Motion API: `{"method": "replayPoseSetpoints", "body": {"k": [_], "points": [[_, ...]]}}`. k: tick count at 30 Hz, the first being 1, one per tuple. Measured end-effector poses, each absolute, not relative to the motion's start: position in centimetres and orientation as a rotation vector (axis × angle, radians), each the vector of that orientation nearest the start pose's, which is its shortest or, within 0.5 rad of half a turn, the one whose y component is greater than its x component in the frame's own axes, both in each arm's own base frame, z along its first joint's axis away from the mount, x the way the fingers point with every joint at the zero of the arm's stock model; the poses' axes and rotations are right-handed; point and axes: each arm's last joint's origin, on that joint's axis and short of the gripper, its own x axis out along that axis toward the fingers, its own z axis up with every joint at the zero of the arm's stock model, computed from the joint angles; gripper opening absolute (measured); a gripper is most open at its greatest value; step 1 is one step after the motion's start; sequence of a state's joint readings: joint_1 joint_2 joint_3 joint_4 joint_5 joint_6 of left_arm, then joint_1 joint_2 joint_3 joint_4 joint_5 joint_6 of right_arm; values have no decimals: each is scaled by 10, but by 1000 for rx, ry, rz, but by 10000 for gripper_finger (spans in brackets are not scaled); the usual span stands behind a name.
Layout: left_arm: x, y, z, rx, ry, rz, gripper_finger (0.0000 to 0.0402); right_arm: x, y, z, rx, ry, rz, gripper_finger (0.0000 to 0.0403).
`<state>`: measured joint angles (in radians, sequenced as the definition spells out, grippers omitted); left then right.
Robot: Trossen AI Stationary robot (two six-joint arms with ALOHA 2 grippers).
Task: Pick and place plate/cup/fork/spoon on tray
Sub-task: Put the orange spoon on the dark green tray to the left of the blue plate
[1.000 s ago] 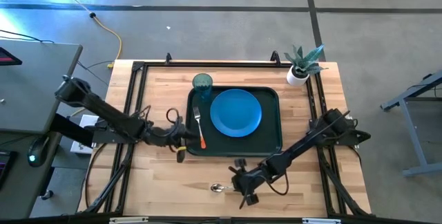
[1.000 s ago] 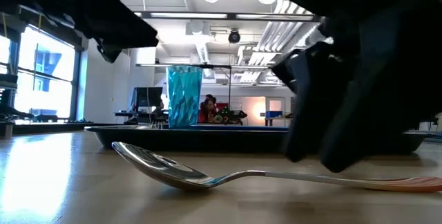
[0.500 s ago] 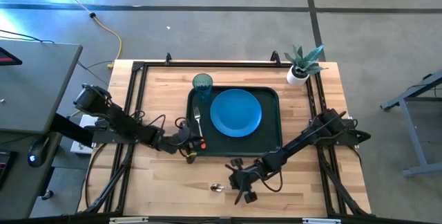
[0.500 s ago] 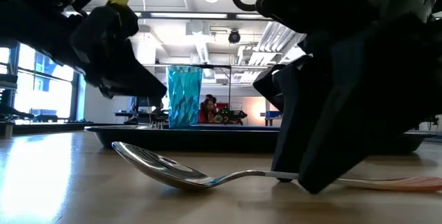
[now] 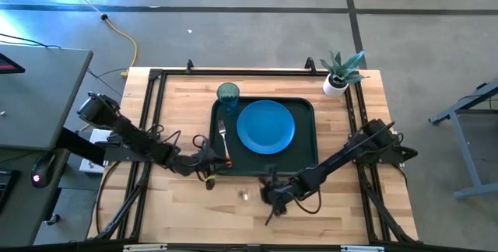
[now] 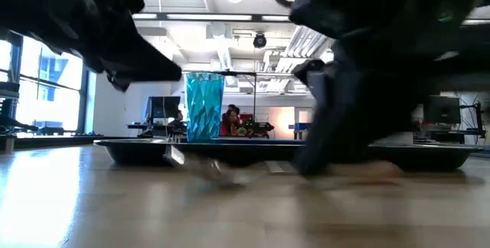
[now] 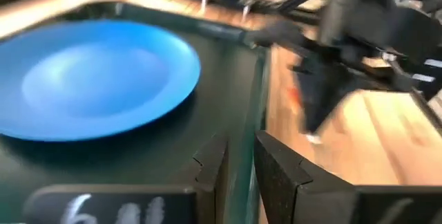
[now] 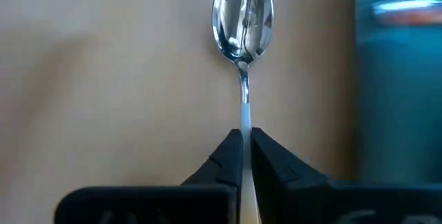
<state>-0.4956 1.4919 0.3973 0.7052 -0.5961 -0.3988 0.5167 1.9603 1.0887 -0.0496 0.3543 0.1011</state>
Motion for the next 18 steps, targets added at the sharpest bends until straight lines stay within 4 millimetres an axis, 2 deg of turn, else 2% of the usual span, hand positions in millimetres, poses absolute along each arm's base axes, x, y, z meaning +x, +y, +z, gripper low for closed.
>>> {"method": "replayPoseSetpoints", "body": {"k": [4,8,10,15,18], "points": [[221,-109,154,-188,252,181,48,336,177,158,-362,671,-121,3],[215,-113,164,-160,199,225,47,328,180,176,-385,581,-269,3],[213,-112,167,-143,165,304,51,323,182,186,-389,496,-421,2],[216,-97,173,-95,89,557,80,318,177,193,-471,368,-752,2],[227,-83,184,-98,41,571,105,321,166,194,-513,351,-863,2]]}}
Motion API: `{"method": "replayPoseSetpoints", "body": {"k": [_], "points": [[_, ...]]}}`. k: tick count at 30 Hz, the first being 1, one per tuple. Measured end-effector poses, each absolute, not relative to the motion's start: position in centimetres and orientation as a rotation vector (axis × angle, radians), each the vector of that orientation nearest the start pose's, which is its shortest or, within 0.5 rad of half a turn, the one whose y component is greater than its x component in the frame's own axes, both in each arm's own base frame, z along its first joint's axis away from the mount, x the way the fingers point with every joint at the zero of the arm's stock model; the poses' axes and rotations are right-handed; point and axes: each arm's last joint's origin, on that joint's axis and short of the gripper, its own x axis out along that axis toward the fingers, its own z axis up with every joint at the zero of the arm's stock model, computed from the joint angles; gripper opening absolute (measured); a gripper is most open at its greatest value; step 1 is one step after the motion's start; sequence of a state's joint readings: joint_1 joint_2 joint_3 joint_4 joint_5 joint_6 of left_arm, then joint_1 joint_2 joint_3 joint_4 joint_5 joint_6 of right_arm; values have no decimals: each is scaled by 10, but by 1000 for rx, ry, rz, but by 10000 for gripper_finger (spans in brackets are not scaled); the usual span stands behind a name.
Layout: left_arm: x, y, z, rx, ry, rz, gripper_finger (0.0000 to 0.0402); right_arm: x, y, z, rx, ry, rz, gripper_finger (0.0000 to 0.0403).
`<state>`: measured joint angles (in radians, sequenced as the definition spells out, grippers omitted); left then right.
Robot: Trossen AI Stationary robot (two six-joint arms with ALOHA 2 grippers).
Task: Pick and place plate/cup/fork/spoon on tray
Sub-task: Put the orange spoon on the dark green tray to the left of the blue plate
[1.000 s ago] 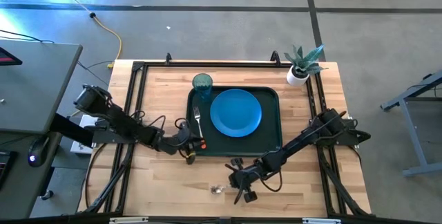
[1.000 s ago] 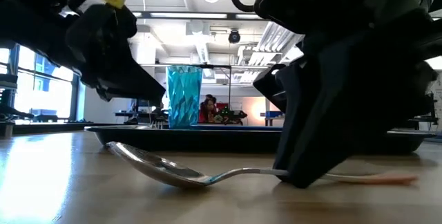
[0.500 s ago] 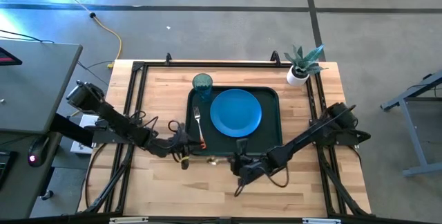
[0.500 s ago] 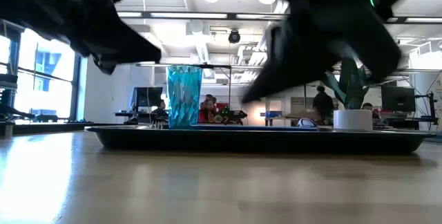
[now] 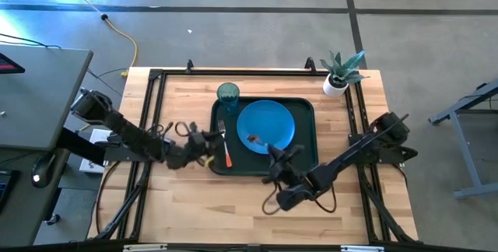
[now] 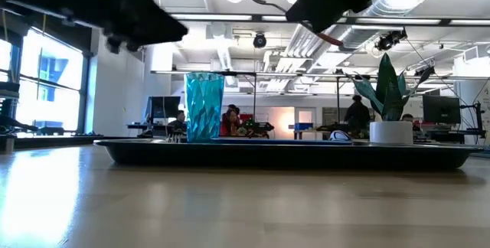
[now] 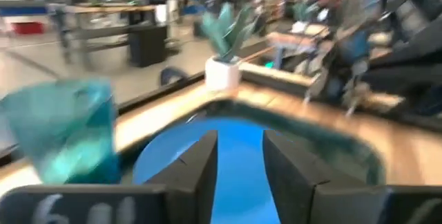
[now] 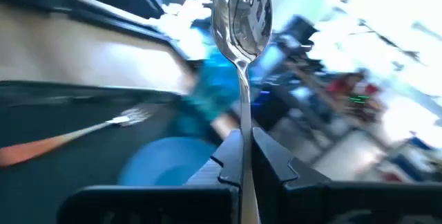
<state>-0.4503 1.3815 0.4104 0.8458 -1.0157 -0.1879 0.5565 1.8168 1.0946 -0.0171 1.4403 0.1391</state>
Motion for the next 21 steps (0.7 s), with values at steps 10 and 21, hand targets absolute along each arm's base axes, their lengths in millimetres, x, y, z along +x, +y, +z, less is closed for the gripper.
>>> {"method": "replayPoseSetpoints", "body": {"k": [10,21], "points": [[278,-60,237,-50,-73,400,154,336,132,195,-545,394,-979,2],[305,-50,240,-76,-70,458,146,334,134,196,-600,398,-1016,2]]}}
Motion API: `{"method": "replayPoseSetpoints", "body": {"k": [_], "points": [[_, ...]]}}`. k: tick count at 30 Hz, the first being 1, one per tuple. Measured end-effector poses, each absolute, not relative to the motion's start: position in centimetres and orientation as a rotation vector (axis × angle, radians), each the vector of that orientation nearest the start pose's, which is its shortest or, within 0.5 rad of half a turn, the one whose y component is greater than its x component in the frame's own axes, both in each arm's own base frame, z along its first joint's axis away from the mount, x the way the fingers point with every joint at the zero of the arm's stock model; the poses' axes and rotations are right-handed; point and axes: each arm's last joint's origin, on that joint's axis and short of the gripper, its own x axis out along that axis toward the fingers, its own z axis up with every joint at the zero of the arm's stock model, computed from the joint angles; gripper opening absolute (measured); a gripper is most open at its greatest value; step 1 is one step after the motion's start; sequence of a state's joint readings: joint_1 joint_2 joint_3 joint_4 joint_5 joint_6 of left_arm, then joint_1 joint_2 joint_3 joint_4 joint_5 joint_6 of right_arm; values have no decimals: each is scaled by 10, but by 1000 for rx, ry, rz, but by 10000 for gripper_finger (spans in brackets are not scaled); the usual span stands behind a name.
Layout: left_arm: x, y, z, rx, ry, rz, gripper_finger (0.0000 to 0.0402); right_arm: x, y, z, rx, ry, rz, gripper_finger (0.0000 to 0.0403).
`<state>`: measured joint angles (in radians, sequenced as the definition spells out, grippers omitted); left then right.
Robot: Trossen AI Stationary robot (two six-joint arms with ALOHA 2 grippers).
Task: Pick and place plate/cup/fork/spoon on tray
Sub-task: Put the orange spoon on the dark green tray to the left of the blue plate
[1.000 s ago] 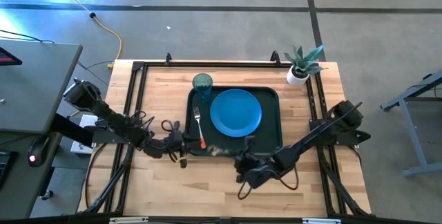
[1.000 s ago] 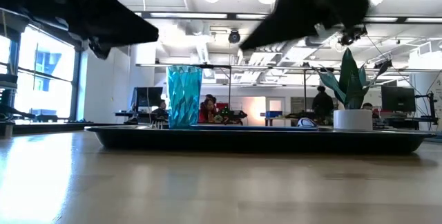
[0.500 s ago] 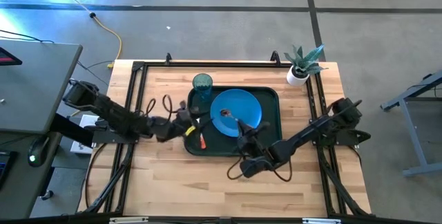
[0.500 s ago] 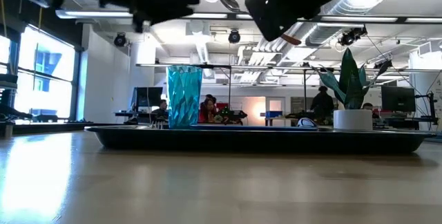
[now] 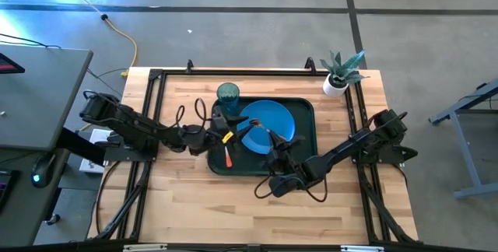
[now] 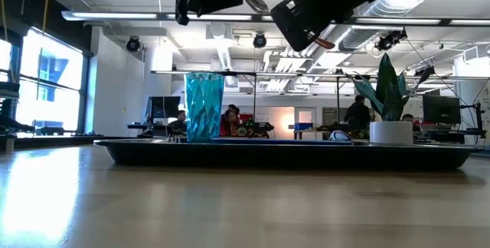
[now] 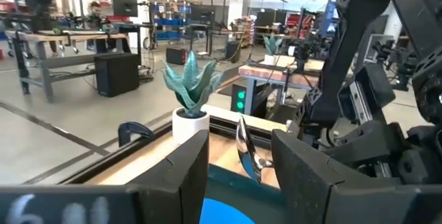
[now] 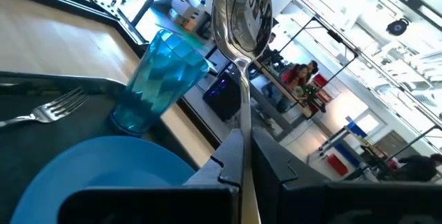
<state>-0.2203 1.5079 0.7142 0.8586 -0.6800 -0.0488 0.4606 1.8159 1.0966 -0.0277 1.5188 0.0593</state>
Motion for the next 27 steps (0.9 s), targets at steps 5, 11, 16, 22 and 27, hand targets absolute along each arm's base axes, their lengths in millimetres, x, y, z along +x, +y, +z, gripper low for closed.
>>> {"method": "replayPoseSetpoints", "body": {"k": [5,11,16,22,27], "points": [[307,-49,236,-66,-56,446,118,334,133,196,-598,398,-1015,2],[308,-45,236,-26,-46,454,27,334,133,196,-598,399,-1014,2],[310,-36,236,-46,-53,441,10,335,133,196,-593,400,-1005,5],[311,-29,234,-42,-34,430,3,335,133,196,-603,412,-993,13],[301,-30,245,65,21,471,1,334,136,197,-600,414,-973,43]]}}
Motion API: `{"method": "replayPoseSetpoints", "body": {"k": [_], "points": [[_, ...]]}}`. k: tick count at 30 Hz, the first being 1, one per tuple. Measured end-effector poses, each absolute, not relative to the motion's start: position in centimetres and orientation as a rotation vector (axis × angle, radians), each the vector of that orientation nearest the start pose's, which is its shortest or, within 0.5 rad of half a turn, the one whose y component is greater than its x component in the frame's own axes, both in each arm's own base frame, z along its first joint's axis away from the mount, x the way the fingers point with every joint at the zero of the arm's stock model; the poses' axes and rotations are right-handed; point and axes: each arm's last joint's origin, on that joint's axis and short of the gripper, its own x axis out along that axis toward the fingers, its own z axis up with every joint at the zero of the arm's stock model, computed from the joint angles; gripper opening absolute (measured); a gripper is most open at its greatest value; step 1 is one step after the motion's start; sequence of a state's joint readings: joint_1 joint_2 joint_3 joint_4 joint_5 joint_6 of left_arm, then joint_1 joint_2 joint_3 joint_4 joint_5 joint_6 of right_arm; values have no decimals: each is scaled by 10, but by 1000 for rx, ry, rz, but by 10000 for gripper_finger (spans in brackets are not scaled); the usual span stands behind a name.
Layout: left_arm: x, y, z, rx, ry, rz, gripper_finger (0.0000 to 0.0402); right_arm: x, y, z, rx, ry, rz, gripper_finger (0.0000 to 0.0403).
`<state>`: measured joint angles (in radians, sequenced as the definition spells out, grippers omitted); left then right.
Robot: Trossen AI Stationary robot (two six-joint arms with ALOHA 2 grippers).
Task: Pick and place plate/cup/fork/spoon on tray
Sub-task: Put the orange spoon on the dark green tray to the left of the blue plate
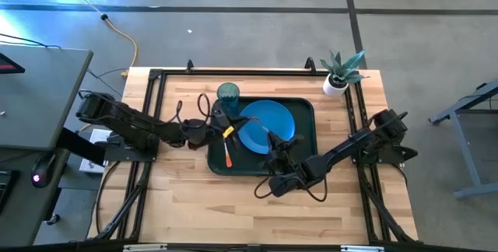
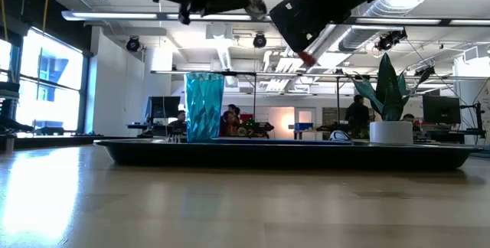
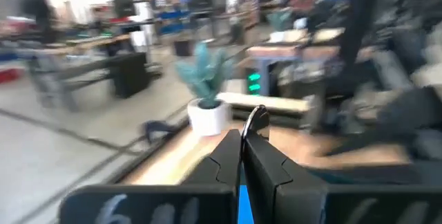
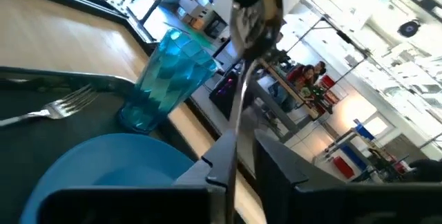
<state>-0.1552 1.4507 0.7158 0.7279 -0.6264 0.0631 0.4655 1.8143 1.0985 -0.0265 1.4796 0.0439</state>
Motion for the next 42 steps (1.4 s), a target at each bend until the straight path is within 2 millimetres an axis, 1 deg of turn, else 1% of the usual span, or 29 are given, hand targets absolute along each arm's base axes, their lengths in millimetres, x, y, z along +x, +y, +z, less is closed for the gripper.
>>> {"method": "replayPoseSetpoints", "body": {"k": [2,4,6,11,13,15,17,20,23,26,29,35,38,42], "points": [[291,-29,255,95,35,521,1,334,139,196,-572,415,-927,62],[281,-27,264,111,62,534,1,335,141,195,-524,418,-868,80],[271,-24,268,100,121,526,1,337,141,194,-482,429,-809,97],[252,-5,269,-49,398,461,1,341,138,193,-413,441,-738,122],[245,3,263,-109,529,453,1,343,137,194,-398,437,-731,123],[241,10,256,-161,604,470,1,344,136,194,-385,436,-717,123],[239,18,245,-198,645,500,1,346,135,194,-377,438,-706,123],[242,27,224,-235,699,528,0,347,132,194,-369,448,-688,123],[250,36,211,-285,699,483,0,347,131,194,-366,454,-677,124],[257,43,199,-341,737,421,0,348,132,193,-363,460,-662,124],[261,49,189,-389,775,374,0,347,132,192,-369,470,-655,124],[266,59,168,-431,852,396,3,346,131,191,-376,486,-654,124],[267,60,160,-444,883,417,15,346,131,191,-375,487,-651,124],[267,60,154,-444,901,446,38,346,132,190,-363,491,-634,124]]}}
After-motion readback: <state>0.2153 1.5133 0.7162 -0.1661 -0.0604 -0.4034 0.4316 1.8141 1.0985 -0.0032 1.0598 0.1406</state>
